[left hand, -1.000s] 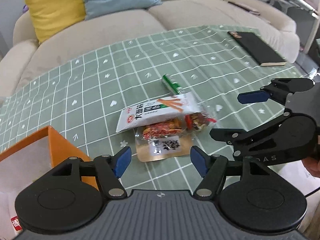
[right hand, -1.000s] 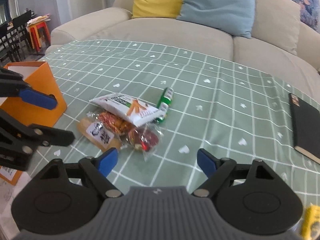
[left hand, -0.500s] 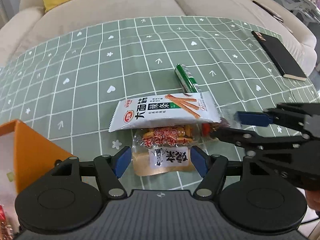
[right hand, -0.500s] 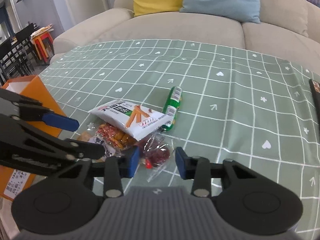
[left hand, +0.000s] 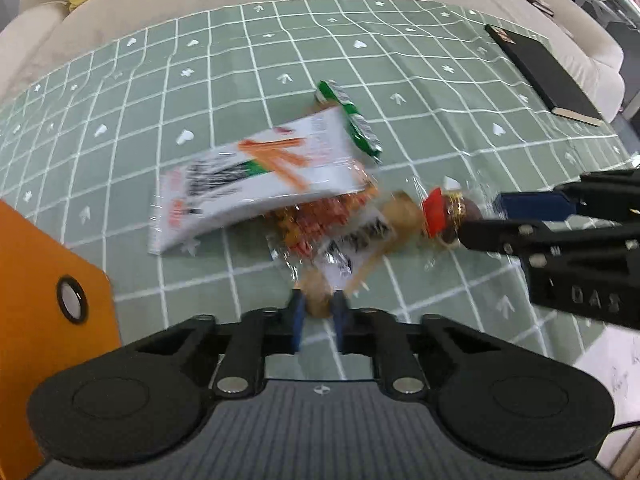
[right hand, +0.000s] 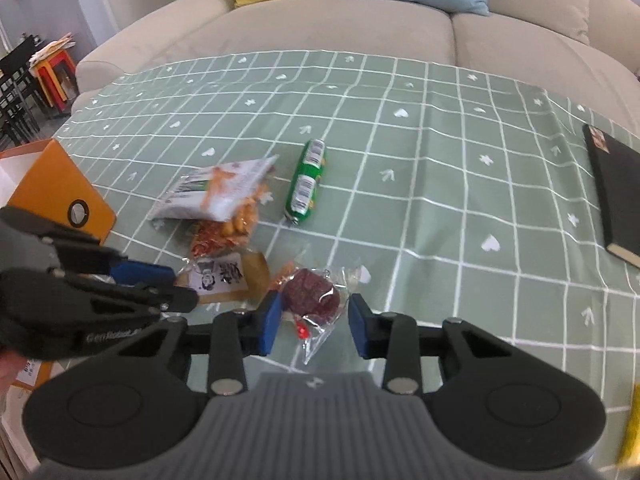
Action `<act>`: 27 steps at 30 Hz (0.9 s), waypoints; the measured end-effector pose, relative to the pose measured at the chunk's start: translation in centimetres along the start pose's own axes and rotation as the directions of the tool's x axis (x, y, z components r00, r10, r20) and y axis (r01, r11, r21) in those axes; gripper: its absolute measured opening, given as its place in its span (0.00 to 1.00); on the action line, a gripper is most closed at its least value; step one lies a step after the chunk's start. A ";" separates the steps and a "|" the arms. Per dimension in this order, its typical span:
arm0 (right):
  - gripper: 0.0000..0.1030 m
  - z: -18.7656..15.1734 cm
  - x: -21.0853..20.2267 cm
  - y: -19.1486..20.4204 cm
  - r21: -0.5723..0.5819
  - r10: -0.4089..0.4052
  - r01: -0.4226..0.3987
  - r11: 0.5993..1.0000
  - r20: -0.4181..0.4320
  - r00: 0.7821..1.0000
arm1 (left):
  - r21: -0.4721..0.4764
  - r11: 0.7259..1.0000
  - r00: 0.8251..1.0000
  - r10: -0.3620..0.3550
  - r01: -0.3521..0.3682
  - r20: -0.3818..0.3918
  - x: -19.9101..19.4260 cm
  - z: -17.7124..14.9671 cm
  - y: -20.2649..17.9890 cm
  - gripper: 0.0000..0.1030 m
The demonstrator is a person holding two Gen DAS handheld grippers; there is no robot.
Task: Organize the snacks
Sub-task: 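Grasp the brown peanut packet with the left gripper while the right gripper grasps the clear dried-meat bag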
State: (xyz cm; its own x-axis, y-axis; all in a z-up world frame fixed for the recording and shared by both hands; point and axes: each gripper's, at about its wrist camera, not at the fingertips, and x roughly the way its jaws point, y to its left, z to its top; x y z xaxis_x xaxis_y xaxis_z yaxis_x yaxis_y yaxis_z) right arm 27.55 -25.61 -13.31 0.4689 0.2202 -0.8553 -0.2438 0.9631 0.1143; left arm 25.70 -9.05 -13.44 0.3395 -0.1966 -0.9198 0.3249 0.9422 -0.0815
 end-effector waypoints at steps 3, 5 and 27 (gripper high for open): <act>0.33 -0.4 -0.4 -0.4 0.024 -0.010 0.010 1.000 -0.016 1.000 | -0.006 0.999 0.999 -0.053 0.053 -0.009 -0.4 -1.0 -0.7 0.00; 0.33 -0.7 -0.7 -0.7 0.036 -0.015 0.016 0.999 -0.023 1.000 | 0.013 0.997 0.997 -0.073 0.074 -0.008 -0.6 -1.8 -1.3 0.00; 0.49 -0.8 0.9 -1.2 0.064 0.011 -0.010 0.998 -0.013 1.000 | -0.352 0.935 0.996 -0.005 0.037 0.091 -1.0 3.3 1.3 0.85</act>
State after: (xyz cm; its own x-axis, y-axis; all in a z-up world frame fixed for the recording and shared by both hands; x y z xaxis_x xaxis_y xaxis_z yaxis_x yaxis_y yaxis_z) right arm 27.64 -26.70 -14.64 0.4550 0.2283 -0.8608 -0.1937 0.9688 0.1545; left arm 28.74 -8.53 -11.37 0.4166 -0.2251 -0.8808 0.0053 0.9694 -0.2453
